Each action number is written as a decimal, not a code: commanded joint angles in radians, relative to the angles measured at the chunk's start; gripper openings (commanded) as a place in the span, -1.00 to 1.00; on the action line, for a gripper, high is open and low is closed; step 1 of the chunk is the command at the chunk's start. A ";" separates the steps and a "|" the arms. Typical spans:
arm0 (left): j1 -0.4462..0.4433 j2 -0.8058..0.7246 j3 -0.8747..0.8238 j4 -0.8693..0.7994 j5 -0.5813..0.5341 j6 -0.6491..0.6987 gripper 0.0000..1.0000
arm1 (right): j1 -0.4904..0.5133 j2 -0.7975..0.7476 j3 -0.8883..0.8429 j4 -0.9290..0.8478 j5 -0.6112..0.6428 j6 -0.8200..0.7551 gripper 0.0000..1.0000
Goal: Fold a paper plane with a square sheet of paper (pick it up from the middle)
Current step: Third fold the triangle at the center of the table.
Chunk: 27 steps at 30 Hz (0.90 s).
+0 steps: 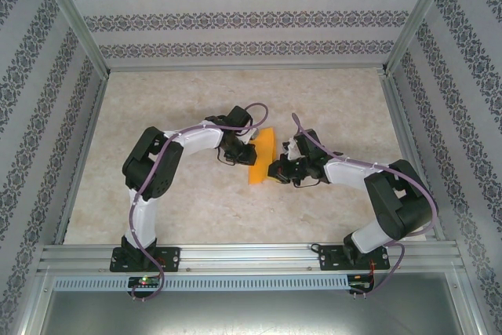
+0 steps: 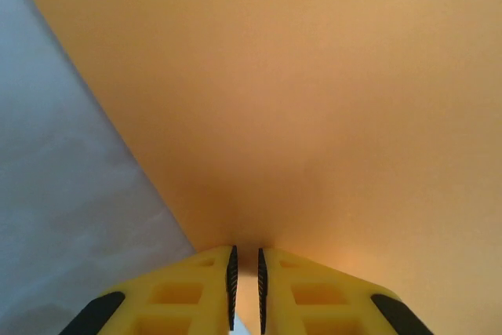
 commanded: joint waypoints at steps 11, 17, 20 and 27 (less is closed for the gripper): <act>0.011 0.039 0.006 0.012 0.055 0.034 -0.62 | 0.010 0.074 0.078 -0.007 -0.030 -0.016 -0.85; 0.011 0.041 -0.001 0.029 0.080 0.032 -0.61 | 0.012 0.110 0.111 -0.009 -0.028 -0.017 -0.85; 0.011 0.041 -0.003 0.033 0.089 0.034 -0.61 | 0.011 0.134 0.129 -0.010 -0.026 -0.019 -0.85; 0.013 0.032 -0.017 0.054 0.112 0.028 -0.61 | 0.006 0.182 0.152 -0.006 -0.017 -0.020 -0.84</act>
